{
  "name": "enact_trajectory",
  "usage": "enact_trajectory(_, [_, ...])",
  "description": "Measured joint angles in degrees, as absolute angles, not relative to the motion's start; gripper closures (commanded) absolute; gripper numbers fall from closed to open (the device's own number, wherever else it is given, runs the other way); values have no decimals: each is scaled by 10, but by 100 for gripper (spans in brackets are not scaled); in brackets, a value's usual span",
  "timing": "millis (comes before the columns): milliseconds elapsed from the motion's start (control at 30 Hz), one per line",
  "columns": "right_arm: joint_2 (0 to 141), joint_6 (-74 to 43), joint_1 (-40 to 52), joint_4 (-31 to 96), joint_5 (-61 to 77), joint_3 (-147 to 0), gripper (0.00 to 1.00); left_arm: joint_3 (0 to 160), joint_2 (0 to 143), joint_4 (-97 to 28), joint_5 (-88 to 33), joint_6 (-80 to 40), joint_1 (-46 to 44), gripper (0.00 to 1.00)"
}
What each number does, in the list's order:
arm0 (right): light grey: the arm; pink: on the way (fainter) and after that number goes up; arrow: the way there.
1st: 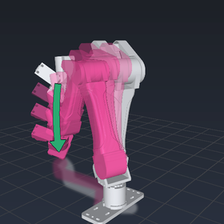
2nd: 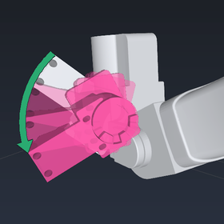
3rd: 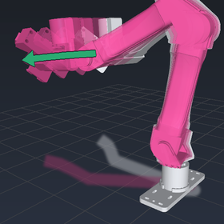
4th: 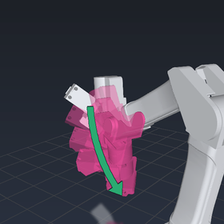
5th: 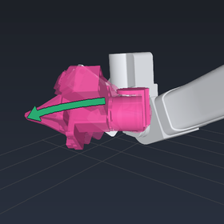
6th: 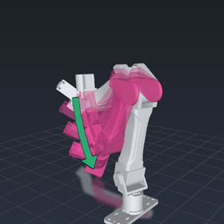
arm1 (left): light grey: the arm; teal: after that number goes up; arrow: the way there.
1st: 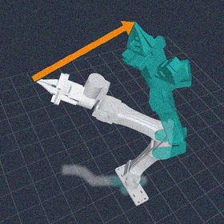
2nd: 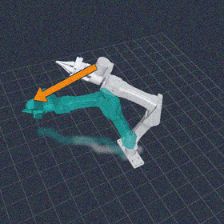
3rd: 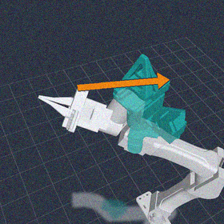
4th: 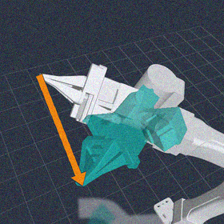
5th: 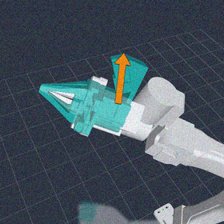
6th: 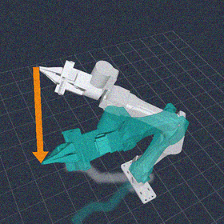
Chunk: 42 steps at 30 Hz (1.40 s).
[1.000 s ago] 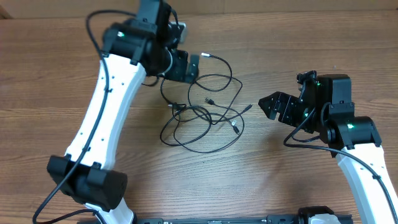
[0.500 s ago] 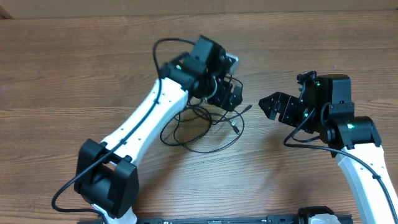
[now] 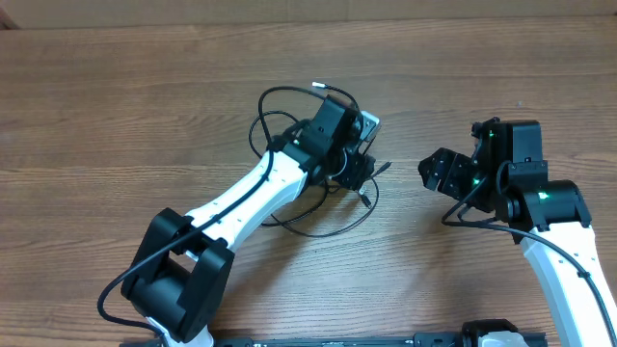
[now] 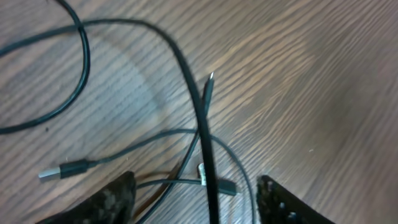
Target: Untangle cables
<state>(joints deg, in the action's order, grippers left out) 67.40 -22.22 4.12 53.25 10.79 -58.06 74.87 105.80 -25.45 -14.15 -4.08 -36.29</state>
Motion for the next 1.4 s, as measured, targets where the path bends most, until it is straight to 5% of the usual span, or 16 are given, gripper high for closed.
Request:
enact_trajectory(100, [674,-229,41,536,87,-581,20,740,1066,-242,-136,-41,-364,91])
enact_trajectory(133, [674,-232,41,536,83,-581,20,740,1069,-239,-135,-44,-364,96])
enact_trajectory(367, [674,-238,41,545,70,-581,19,782,1072,-252,-132,-43,-362,96])
enact_trajectory(633, [674,-240,41,549,69,-581,19,1097,1058,-336,-137,-43,-307,96])
enact_trajectory(967, [674,-240,41,549,68,-581,19,1360,980,-455,-138,-43,-67,96])
enact_trajectory(1400, [674,-240,41,550,66,-581,19,1372,978,-492,-114,-136,247,96])
